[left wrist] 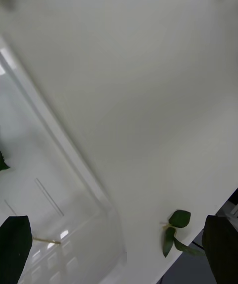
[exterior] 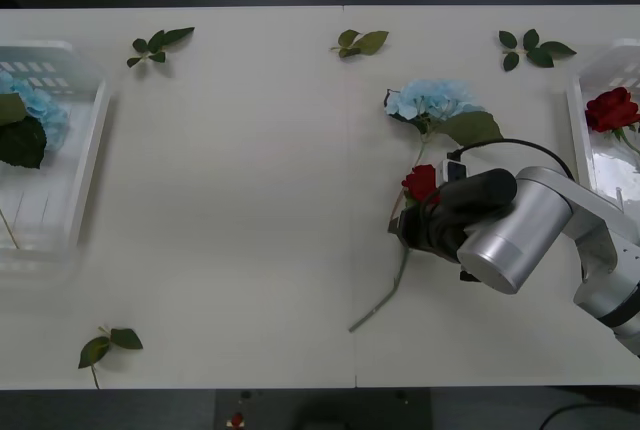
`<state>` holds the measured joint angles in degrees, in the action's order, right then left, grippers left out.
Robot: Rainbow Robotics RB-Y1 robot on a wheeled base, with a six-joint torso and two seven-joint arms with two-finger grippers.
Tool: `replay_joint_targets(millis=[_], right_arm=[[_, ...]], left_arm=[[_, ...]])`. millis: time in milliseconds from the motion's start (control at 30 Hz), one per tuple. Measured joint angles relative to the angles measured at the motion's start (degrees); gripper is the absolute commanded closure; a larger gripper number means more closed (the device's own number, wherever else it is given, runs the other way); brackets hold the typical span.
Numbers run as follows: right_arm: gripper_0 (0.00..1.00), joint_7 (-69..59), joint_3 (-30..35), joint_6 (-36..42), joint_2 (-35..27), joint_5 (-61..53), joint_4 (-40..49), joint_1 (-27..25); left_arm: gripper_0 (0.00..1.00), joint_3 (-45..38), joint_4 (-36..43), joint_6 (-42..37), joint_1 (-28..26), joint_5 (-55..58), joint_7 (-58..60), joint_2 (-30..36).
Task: Put the red flowers into the right box and the blue flowers into the left box
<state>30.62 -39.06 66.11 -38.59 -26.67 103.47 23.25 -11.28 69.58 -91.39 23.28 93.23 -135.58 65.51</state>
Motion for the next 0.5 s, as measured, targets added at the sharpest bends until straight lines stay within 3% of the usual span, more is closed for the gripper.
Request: replay_joint_targets(millis=[200, 500], right_arm=[[0.1, 0.02, 0.0, -0.28, 0.0, -0.01, -0.55, 0.0], [0.11, 0.07, -1.38, -2.64, 0.0, 0.03, -2.12, 0.0]], left_arm=[[0.0, 3.83, 0.66, 2.2, 0.0, 6.73, -6.9, -0.26], [0.0, 13.02, 3.81, 7.11, 0.0, 14.62, -17.9, -0.26]])
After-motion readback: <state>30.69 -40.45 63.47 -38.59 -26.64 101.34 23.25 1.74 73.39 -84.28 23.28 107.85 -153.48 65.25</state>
